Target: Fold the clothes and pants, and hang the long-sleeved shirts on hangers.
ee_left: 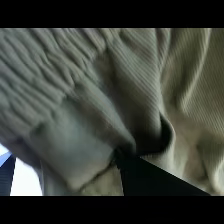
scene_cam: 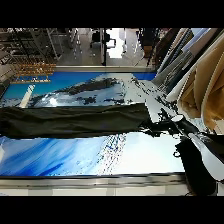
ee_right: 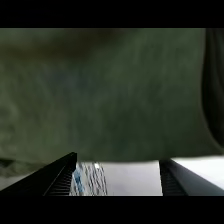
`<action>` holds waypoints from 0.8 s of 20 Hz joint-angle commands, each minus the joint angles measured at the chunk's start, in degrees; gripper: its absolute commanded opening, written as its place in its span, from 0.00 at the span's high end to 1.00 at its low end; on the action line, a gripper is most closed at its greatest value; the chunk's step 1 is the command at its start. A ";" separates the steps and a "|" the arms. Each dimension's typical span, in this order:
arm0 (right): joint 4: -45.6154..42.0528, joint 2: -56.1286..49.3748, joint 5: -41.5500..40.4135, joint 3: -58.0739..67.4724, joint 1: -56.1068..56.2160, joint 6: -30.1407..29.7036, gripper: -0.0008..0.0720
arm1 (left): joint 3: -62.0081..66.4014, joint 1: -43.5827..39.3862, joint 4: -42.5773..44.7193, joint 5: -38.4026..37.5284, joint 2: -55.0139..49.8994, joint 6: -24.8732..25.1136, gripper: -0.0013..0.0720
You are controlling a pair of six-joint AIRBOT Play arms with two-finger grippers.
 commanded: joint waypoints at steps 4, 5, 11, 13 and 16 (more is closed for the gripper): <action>5.81 -2.45 -14.21 -0.35 6.21 1.18 0.65 | 0.02 -0.87 -5.33 1.92 -2.86 -0.94 0.96; 5.57 -2.45 -14.14 0.15 6.38 0.96 0.81 | 0.04 -0.87 -7.43 1.77 -2.78 -0.83 0.96; -13.14 4.33 6.23 5.09 5.84 0.72 0.95 | 0.09 2.27 -7.58 -5.60 2.97 6.51 0.96; -21.77 7.10 18.27 4.87 6.14 0.00 0.95 | 0.09 3.91 3.21 -9.07 5.92 7.65 0.96; -23.54 7.67 29.70 1.99 7.17 -3.13 0.95 | 0.00 5.31 19.96 -15.17 7.69 11.63 0.96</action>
